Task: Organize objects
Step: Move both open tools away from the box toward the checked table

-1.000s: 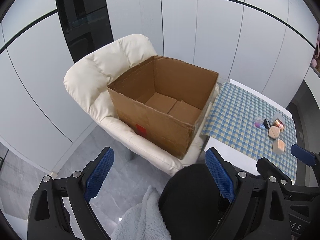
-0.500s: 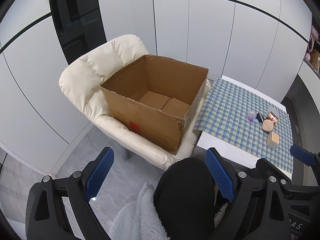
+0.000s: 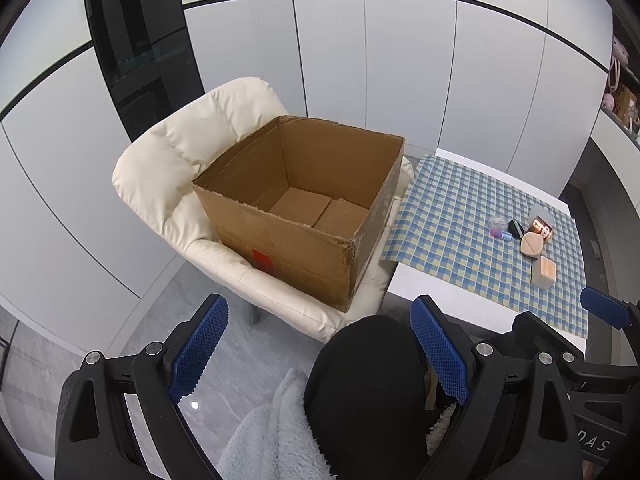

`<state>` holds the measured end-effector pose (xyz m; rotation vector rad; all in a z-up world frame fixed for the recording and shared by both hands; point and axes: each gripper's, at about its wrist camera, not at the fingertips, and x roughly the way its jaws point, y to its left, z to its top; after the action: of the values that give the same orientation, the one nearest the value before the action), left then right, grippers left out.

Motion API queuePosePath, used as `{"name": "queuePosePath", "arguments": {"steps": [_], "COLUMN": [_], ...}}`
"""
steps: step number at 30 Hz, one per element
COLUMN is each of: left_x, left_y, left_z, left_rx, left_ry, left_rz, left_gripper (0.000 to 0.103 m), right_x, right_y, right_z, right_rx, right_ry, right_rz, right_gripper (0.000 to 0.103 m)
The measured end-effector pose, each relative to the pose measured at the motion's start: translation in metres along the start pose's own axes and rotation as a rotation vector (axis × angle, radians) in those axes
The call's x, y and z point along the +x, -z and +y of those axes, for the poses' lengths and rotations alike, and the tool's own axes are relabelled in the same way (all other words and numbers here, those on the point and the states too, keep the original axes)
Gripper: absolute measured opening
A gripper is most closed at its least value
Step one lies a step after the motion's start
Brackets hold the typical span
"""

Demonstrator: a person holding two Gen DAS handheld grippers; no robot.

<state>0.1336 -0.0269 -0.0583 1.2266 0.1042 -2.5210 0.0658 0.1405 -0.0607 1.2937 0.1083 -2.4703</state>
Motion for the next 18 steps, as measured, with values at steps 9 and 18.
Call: {"name": "queuePosePath", "arguments": {"steps": [9,18], "left_x": [0.005,0.008], "left_y": [-0.003,-0.005], "left_z": [-0.025,-0.061], "left_rx": [0.052,0.113], "left_ry": [0.02,0.076], "left_rz": [0.005,0.013], "left_gripper": [0.093,0.093], "right_x": [0.0,-0.007], "right_y": [0.005,0.015], "right_z": [-0.023,-0.055], "right_rx": [0.062,0.138], "right_ry": [0.022,0.069], "right_rz": [0.0,-0.004], "right_gripper": [0.096,0.096]}}
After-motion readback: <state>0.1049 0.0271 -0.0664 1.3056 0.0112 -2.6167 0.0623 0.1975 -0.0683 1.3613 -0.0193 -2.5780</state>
